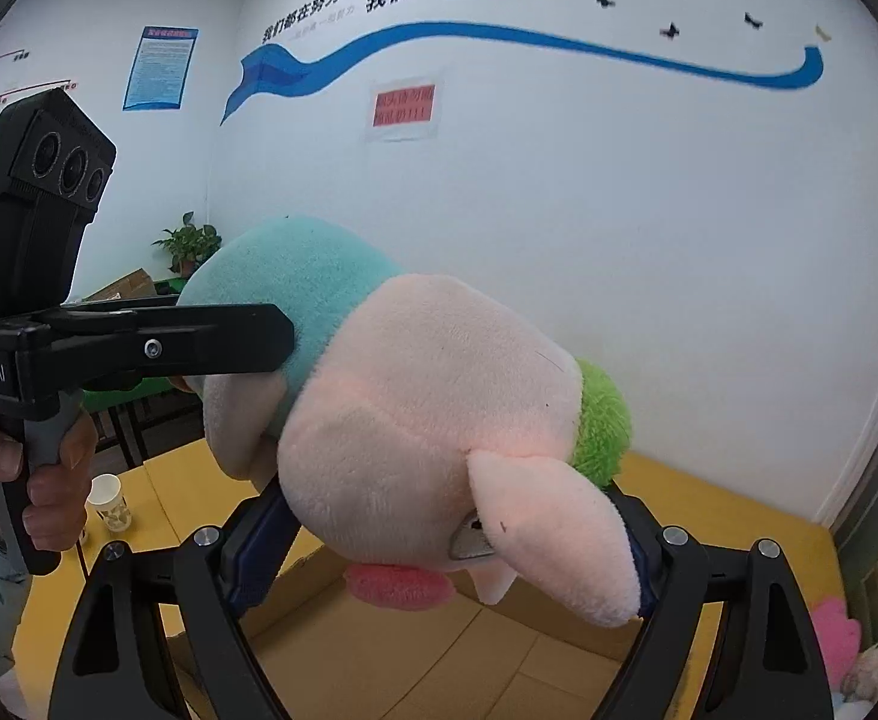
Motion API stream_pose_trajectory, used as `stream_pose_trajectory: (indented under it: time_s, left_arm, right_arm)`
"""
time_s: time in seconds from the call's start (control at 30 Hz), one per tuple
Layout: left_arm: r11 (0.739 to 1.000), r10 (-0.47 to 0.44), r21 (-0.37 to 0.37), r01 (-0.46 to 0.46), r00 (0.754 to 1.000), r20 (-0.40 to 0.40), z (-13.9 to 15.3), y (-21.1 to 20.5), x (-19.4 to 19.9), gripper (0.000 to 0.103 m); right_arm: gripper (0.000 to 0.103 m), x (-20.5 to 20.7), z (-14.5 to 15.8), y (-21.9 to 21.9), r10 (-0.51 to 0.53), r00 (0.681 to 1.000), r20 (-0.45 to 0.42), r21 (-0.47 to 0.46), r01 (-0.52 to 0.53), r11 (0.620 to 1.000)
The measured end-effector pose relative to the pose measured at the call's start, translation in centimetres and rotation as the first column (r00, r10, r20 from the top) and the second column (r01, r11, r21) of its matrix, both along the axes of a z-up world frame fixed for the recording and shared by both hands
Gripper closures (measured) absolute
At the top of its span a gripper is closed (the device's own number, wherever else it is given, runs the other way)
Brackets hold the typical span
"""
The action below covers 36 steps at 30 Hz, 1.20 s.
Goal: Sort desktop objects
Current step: 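Carry the plush pig over the cardboard box and open the right gripper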
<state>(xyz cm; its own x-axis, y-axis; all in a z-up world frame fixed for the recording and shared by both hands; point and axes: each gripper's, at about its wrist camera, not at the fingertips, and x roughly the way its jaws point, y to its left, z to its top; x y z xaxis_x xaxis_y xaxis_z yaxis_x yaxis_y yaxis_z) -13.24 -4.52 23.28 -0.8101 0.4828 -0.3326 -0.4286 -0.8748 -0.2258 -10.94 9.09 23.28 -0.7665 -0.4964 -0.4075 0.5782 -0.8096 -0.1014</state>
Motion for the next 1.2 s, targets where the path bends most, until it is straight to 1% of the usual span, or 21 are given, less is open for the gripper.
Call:
stream_pose_trajectory:
  time_s: [0.07, 0.13, 0.23, 0.27, 0.33, 0.37, 0.43, 0.5, 0.53, 0.57, 0.6, 0.63, 0.7, 0.73, 0.8, 0.87, 0.97, 1.0, 1.03, 1.1, 1.2]
  left_arm:
    - [0.999, 0.035, -0.014, -0.034, 0.995, 0.090, -3.3, -0.6, -3.2, 0.019]
    - [0.998, 0.056, -0.027, -0.052, 0.983, 0.172, -6.4, -1.0, -5.7, 0.019]
    - [0.996, 0.081, -0.051, -0.068, 0.950, 0.303, -11.9, -1.2, -9.0, 0.019]
    - [0.996, 0.088, -0.058, -0.073, 0.932, 0.351, -13.9, -1.3, -10.3, 0.019]
    - [0.994, 0.104, -0.060, -0.087, 0.902, 0.420, -16.5, -1.4, -12.0, 0.019]
    - [0.994, 0.113, -0.060, -0.095, 0.880, 0.462, -18.0, -1.5, -12.8, 0.019]
    - [0.992, 0.129, -0.072, -0.107, 0.844, 0.521, -19.8, -1.5, -13.8, 0.019]
    - [0.988, 0.157, -0.100, -0.122, 0.811, 0.564, -20.4, -1.1, -14.3, 0.018]
    - [0.986, 0.168, -0.115, -0.125, 0.800, 0.576, -20.4, -0.8, -14.5, 0.017]
    - [0.984, 0.176, -0.138, -0.117, 0.797, 0.578, -20.4, -0.6, -14.4, 0.017]
    - [0.982, 0.180, -0.153, -0.110, 0.794, 0.581, -20.2, -0.3, -14.4, 0.015]
    - [0.979, 0.190, -0.169, -0.111, 0.789, 0.584, -19.9, -0.3, -14.1, 0.015]
    - [0.977, 0.208, -0.171, -0.130, 0.777, 0.594, -18.8, -0.5, -13.1, 0.015]
    - [0.974, 0.223, -0.175, -0.146, 0.775, 0.591, -18.3, -1.7, -13.0, 0.015]
    - [0.965, 0.253, -0.202, -0.166, 0.789, 0.559, -16.8, -2.1, -11.3, 0.015]
    - [0.960, 0.264, -0.221, -0.173, 0.822, 0.505, -14.8, -2.5, -8.7, 0.015]
    - [0.959, 0.251, -0.233, -0.160, 0.860, 0.445, -12.8, -3.0, -4.8, 0.015]
    - [0.961, 0.234, -0.239, -0.141, 0.874, 0.426, -12.3, -2.7, -3.3, 0.015]
    - [0.960, 0.226, -0.247, -0.130, 0.882, 0.413, -11.9, -2.2, -3.3, 0.015]
    - [0.956, 0.210, -0.273, -0.110, 0.905, 0.369, -11.6, -1.6, -1.6, 0.015]
    - [0.953, 0.195, -0.290, -0.090, 0.912, 0.360, -12.0, -0.7, -2.3, 0.015]
  right_arm:
    - [0.017, -3.7, -3.3, -1.2, 0.020, 0.997, 0.070, -0.001, -0.020, 1.000]
    - [0.017, -6.7, -6.8, -2.1, 0.038, 0.992, 0.118, 0.009, -0.039, 0.999]
    - [0.017, -11.0, -12.8, -3.1, 0.049, 0.970, 0.239, 0.005, -0.052, 0.999]
    - [0.017, -12.3, -14.7, -3.4, 0.048, 0.959, 0.281, 0.005, -0.052, 0.999]
    - [0.017, -14.9, -18.4, -3.8, 0.037, 0.929, 0.369, 0.008, -0.043, 0.999]
    - [0.017, -16.1, -20.0, -4.1, 0.031, 0.912, 0.410, 0.012, -0.039, 0.999]
    - [0.017, -17.5, -22.7, -4.6, 0.018, 0.888, 0.460, 0.031, -0.037, 0.999]
    - [0.017, -18.1, -25.2, -5.2, 0.007, 0.859, 0.512, 0.046, -0.036, 0.998]
    - [0.017, -18.5, -26.2, -5.4, 0.006, 0.844, 0.537, 0.052, -0.040, 0.998]
    - [0.016, -18.6, -27.0, -5.6, 0.006, 0.829, 0.559, 0.050, -0.041, 0.998]
    - [0.013, -19.0, -27.5, -5.8, 0.003, 0.815, 0.580, 0.048, -0.038, 0.998]
    - [0.010, -19.3, -28.0, -6.0, -0.006, 0.809, 0.587, 0.049, -0.028, 0.998]
    - [0.004, -19.6, -27.9, -6.0, -0.013, 0.822, 0.569, 0.055, -0.023, 0.998]
    - [0.003, -19.6, -27.6, -6.0, -0.018, 0.830, 0.557, 0.067, -0.023, 0.998]
    - [0.001, -19.2, -27.2, -6.2, -0.035, 0.845, 0.533, 0.092, -0.016, 0.996]
    - [0.001, -18.7, -26.8, -6.1, -0.052, 0.846, 0.531, 0.119, -0.013, 0.993]
    - [0.001, -17.5, -24.5, -6.3, -0.069, 0.849, 0.523, 0.141, -0.006, 0.990]
    - [0.001, -16.7, -23.5, -5.7, -0.068, 0.856, 0.513, 0.143, -0.008, 0.990]
    - [0.001, -16.0, -22.6, -5.2, -0.064, 0.862, 0.503, 0.142, -0.009, 0.990]
    - [0.000, -13.8, -20.2, -2.5, -0.049, 0.882, 0.468, 0.124, -0.011, 0.992]
    - [0.000, -11.5, -17.3, 0.6, -0.053, 0.898, 0.437, 0.102, 0.009, 0.995]
